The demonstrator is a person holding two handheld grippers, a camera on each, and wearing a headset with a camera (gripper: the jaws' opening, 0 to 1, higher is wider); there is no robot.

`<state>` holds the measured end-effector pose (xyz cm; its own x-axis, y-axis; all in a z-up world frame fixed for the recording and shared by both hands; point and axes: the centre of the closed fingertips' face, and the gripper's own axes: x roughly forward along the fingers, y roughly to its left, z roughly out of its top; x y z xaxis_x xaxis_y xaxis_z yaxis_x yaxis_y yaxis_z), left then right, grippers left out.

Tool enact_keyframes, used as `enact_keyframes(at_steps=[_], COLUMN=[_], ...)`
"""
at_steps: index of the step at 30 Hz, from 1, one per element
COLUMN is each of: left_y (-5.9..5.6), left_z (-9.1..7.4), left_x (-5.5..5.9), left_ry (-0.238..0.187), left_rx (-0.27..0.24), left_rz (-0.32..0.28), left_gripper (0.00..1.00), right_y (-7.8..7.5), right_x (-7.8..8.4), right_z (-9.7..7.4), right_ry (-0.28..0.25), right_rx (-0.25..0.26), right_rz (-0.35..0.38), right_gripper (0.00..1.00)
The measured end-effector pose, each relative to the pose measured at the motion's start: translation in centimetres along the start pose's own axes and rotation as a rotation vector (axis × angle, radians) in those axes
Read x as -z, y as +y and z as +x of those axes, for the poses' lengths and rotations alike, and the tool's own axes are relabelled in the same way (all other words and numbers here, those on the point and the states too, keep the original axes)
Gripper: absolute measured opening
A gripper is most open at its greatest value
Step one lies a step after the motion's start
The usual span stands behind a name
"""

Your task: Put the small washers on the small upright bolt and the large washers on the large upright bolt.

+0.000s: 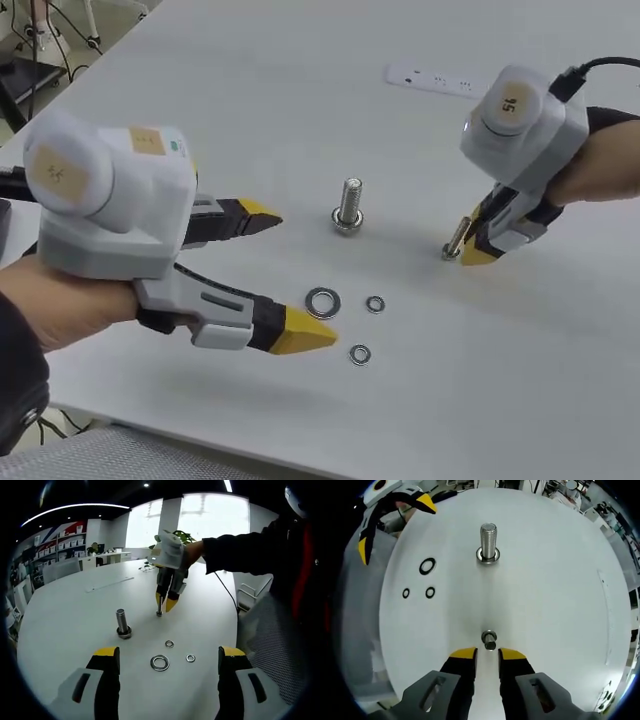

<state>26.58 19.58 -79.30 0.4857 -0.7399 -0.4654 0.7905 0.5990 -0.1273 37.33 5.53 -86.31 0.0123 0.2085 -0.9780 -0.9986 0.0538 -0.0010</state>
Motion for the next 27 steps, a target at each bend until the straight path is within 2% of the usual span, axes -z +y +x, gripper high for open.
enact_keyframes(at_steps=[9, 17, 27], left_y=[-0.1, -0.2, -0.2], left_z=[0.0, 0.0, -0.1], left_x=[-0.1, -0.1, -0.2], left_ry=[0.000, 0.000, -0.003], left_rx=[0.001, 0.001, 0.000], left_rz=[0.004, 0.007, 0.012], left_gripper=[0.81, 0.81, 0.80], right_y=[0.9, 1.8, 4.8], right_x=[1.4, 1.7, 1.3], right_z=[-0.3, -0.6, -0.4], right_ry=[0.002, -0.016, -0.039], right_rx=[0.003, 0.008, -0.006], right_rz=[0.023, 0.024, 0.017], right_gripper=[0.19, 0.19, 0.20])
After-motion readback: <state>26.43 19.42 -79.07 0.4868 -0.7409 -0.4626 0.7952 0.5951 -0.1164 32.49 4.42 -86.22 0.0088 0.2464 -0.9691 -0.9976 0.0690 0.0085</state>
